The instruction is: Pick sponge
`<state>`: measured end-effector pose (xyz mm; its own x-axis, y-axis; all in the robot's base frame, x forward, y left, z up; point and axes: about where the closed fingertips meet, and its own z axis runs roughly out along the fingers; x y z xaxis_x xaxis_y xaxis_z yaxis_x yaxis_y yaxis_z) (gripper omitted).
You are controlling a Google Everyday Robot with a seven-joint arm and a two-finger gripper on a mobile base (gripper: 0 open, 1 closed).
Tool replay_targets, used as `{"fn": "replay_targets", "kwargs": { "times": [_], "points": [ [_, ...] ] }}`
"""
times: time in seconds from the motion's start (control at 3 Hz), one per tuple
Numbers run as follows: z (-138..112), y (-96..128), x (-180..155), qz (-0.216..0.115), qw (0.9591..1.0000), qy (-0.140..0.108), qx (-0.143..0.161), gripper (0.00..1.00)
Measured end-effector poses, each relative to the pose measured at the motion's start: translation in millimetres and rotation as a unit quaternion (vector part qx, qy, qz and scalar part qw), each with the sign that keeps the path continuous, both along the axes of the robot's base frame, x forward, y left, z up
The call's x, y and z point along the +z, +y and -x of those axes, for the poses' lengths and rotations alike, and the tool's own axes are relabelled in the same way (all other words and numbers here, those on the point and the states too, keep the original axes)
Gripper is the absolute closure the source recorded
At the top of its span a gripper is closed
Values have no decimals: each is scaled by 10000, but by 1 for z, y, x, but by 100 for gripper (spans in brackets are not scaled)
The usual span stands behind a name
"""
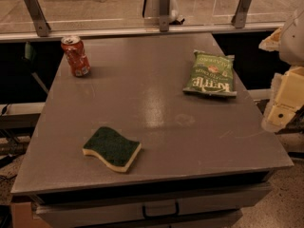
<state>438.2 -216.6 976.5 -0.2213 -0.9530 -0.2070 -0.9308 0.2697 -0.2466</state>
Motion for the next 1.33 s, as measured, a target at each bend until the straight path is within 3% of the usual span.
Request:
{"fn": "replay_targets", "kwargs": {
  "times": [0.33,0.67,1.0,1.33],
  "points": [
    [0,0,0,0,10000,-1,0,0],
    [-1,34,-18,-423,9990,112,91,0],
    [-4,99,-46,-1008,9938,308,366,0],
    [-6,167,-59,-1565,9843,503,647,0]
  ]
}}
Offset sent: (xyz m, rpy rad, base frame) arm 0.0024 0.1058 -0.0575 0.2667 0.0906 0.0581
